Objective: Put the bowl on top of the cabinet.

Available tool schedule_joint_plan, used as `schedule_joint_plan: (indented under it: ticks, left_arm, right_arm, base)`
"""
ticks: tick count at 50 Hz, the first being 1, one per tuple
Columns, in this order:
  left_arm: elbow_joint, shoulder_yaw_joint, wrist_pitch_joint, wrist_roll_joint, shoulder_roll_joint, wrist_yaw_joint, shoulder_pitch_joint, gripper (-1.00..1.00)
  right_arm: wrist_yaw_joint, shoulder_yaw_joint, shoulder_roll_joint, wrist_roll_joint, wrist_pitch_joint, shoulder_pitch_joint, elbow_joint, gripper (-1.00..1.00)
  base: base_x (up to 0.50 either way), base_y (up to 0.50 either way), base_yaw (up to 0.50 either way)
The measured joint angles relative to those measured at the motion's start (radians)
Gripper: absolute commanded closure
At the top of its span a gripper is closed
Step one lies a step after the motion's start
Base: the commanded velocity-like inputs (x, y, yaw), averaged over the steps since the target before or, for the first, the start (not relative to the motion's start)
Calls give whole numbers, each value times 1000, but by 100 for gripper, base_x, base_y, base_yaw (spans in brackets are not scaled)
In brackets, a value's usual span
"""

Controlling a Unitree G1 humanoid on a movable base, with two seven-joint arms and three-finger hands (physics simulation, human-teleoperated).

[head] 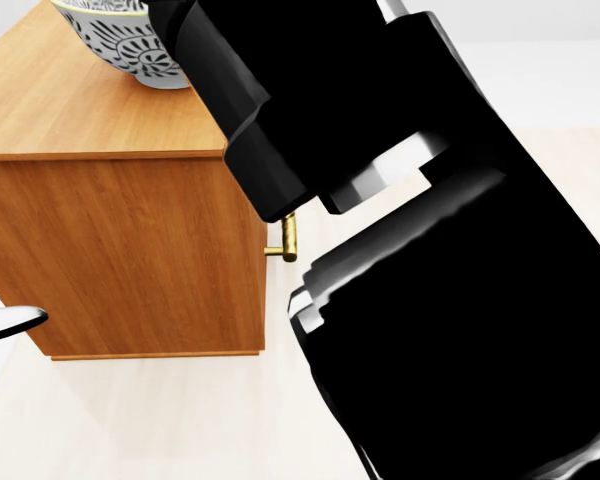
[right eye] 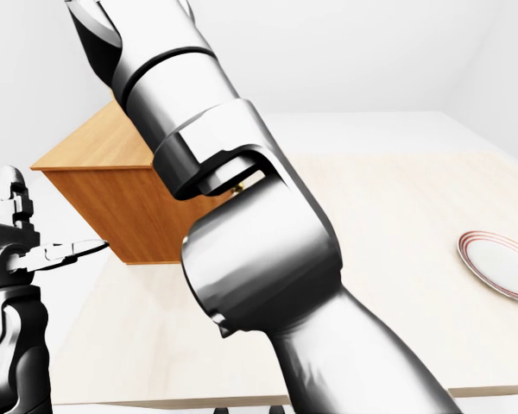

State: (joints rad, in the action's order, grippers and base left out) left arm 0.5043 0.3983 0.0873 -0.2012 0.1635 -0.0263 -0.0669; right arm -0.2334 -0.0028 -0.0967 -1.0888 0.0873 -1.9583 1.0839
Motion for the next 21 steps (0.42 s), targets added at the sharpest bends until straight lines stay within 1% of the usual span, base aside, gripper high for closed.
schedule_joint_plan:
  ticks: [12, 21]
  left_arm:
    - [6, -2, 0, 3, -2, 1, 3, -100]
    - [8, -3, 0, 6, -4, 1, 4, -100]
  right_arm:
    - [51, -7, 13, 51, 0, -136, -42, -100]
    - [155, -20, 33, 95, 0, -136, -75, -100]
  base:
    - [0, 0, 0]
    - [0, 0, 0]
